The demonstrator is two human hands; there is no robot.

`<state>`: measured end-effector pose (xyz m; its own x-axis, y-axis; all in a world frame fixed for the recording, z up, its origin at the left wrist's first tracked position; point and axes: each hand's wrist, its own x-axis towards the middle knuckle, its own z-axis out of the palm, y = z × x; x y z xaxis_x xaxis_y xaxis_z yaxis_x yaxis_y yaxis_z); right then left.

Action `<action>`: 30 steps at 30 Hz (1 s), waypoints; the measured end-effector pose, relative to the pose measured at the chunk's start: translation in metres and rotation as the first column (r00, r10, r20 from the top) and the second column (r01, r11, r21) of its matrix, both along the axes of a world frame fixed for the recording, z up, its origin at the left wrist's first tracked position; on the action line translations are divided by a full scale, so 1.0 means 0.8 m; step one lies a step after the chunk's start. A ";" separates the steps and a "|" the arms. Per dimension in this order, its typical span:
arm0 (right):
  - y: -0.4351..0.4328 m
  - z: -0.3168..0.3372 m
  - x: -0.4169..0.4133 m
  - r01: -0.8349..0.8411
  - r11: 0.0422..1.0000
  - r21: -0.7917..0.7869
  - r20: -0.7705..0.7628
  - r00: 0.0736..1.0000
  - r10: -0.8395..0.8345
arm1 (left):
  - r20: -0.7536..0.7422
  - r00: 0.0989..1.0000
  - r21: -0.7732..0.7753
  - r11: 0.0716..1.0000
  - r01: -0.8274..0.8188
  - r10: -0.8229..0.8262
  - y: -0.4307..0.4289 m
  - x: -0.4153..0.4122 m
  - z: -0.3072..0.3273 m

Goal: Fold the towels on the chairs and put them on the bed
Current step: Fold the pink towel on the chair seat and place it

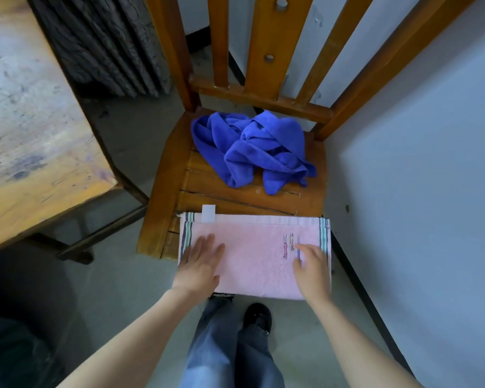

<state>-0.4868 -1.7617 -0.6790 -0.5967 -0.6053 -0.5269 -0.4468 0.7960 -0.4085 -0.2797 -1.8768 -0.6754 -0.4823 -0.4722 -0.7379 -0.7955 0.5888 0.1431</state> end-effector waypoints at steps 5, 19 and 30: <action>0.013 -0.005 -0.039 0.608 0.779 0.153 0.152 0.764 -0.627 | 0.016 1.000 0.050 0.999 -0.010 0.010 -0.008 -0.005 0.010; 0.032 0.027 -0.087 0.722 0.689 0.066 0.310 0.642 -0.701 | 0.051 0.999 0.042 0.999 -0.005 0.003 0.003 0.008 0.014; -0.027 0.105 -0.008 -0.013 1.000 -0.010 0.000 1.000 0.013 | -0.092 0.919 0.325 0.884 -0.336 0.384 0.005 -0.009 0.018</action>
<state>-0.4934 -1.7837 -0.5950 -0.5887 -0.6183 -0.5207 -0.4567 0.7859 -0.4169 -0.2869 -1.8726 -0.6613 -0.4368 -0.4047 -0.8034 -0.8993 0.1770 0.3998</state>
